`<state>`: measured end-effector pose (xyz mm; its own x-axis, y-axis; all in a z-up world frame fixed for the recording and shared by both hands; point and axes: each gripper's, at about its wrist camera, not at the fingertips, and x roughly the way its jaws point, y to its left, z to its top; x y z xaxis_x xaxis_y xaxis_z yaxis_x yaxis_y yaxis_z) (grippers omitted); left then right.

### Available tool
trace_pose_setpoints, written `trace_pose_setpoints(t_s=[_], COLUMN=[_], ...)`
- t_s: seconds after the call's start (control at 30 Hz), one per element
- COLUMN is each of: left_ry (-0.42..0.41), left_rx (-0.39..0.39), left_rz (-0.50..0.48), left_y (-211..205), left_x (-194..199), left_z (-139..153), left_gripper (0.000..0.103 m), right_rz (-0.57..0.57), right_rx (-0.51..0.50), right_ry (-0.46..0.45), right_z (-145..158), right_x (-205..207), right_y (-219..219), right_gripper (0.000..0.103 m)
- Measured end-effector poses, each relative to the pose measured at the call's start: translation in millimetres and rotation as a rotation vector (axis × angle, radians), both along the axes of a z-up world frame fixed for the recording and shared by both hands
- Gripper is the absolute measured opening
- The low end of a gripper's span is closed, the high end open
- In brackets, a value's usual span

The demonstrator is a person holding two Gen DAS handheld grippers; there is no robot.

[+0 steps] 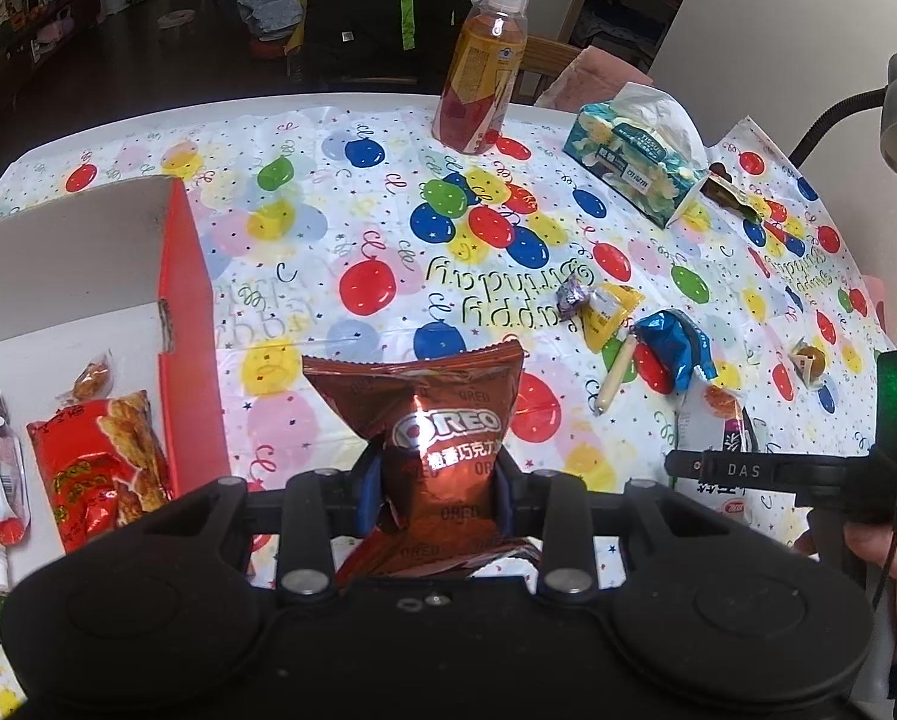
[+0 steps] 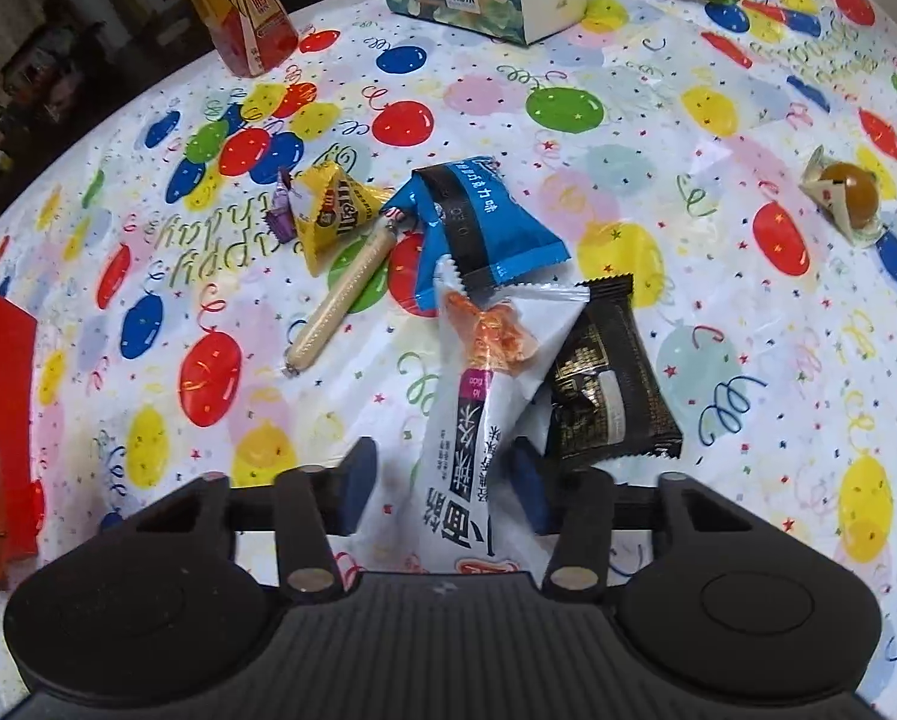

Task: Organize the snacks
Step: 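Lift the Oreo bag with the left tool while the right tool carries the wafer packet to the box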

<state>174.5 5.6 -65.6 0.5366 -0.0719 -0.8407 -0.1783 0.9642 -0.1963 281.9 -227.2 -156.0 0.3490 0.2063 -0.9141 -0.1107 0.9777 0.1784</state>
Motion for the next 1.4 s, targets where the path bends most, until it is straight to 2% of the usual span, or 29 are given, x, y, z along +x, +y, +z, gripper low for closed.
trace_pose_setpoints(t_s=[0.2,0.27,0.5,0.8,1.03,1.4], left_ry=[-0.001,-0.003,-0.016,-0.051,-0.084,-0.108], left_rx=[-0.005,-0.008,-0.015,-0.016,-0.008,0.035], left_rz=[0.003,0.004,0.014,0.038,0.067,0.150], left_y=[7.1,9.9,18.1,36.9,59.1,110.6], left_x=[-5.2,-8.1,-16.1,-30.6,-45.4,-68.1], left_z=[-1.1,-0.7,4.6,20.3,37.2,54.9], left_gripper=[0.033,0.033,0.033,0.033,0.033,0.033], right_rz=[-0.001,0.003,0.047,0.161,0.265,0.436], right_rx=[-0.023,-0.022,-0.002,0.053,0.099,0.148], right_ry=[-0.019,-0.026,-0.049,-0.109,-0.152,-0.195], right_z=[1.7,4.1,27.7,82.7,118.8,148.6], right_x=[-3.1,-6.2,-21.1,-46.2,-62.0,-83.9], right_y=[0.3,1.1,10.7,45.7,86.4,174.4], right_gripper=[0.022,0.021,0.020,0.020,0.020,0.020])
